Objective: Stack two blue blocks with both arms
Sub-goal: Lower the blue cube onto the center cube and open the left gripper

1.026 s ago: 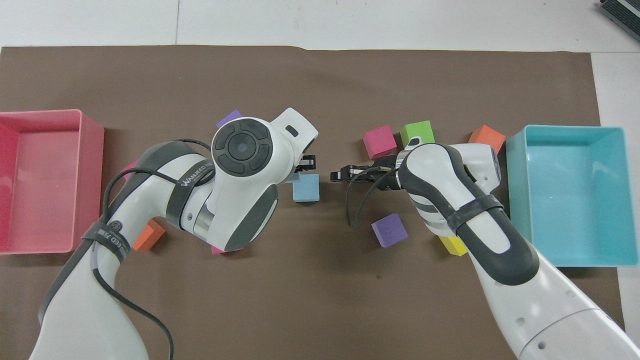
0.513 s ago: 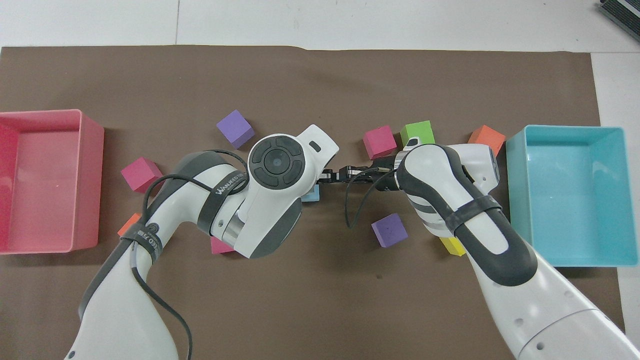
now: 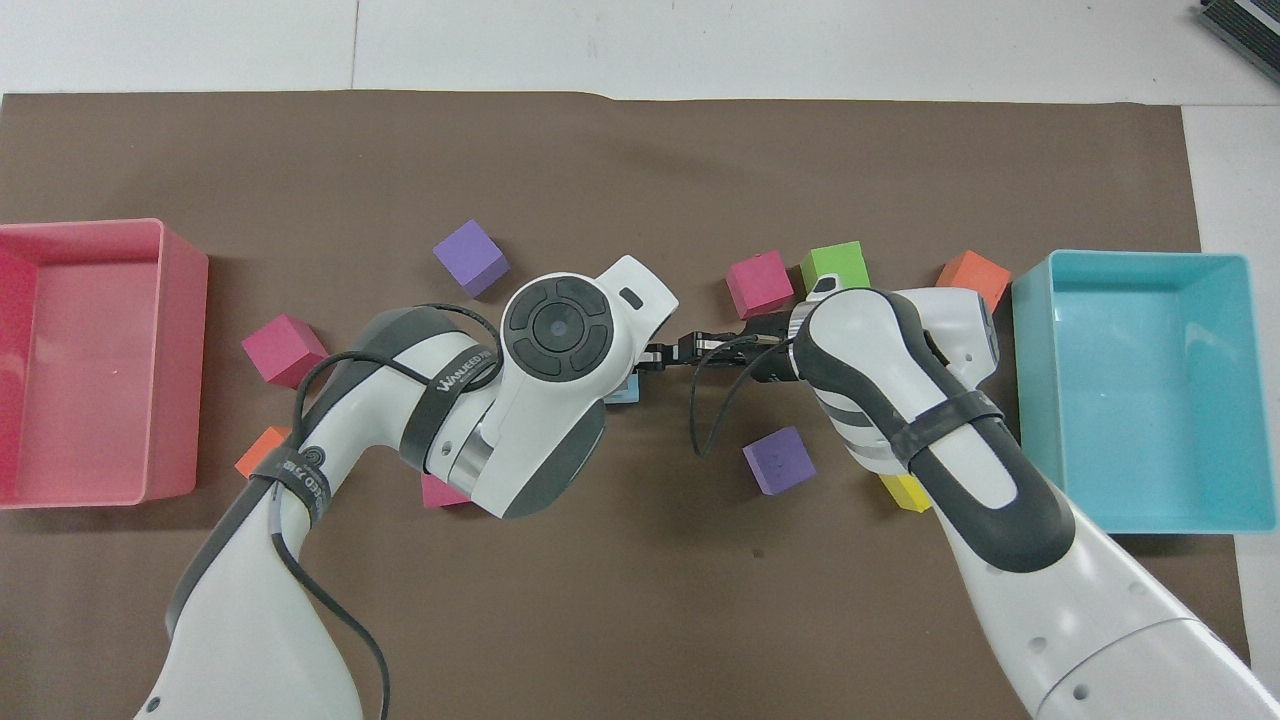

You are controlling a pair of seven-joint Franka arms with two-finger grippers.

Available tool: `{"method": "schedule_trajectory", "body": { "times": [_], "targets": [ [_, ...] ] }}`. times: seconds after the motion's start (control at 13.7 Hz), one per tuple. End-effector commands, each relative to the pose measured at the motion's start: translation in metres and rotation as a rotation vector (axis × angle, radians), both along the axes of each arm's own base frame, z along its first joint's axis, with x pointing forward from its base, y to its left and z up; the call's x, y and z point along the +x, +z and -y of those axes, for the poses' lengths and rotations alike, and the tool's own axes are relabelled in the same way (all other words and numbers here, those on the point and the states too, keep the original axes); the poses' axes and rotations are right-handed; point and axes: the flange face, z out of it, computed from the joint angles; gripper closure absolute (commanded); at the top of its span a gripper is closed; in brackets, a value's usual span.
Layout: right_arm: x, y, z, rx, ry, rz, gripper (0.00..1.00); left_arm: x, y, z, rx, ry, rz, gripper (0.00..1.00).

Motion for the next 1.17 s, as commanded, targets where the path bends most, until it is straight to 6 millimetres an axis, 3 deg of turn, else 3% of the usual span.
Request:
{"method": "schedule_trajectory", "body": {
  "times": [0.0,0.95,1.1],
  "targets": [
    [-0.003,0.000,0.001,0.011,-0.031,0.004,1.00,-0.008,-0.005,0.003,0.004,-0.002,0.014,1.00],
    [-0.004,-0.001,0.001,0.009,-0.032,0.002,1.00,-0.018,-0.009,0.009,0.001,-0.024,0.013,1.00],
    [-0.004,-0.001,0.001,0.009,-0.032,0.002,1.00,-0.018,-0.009,0.008,0.001,-0.022,0.013,0.89]
  ]
}}
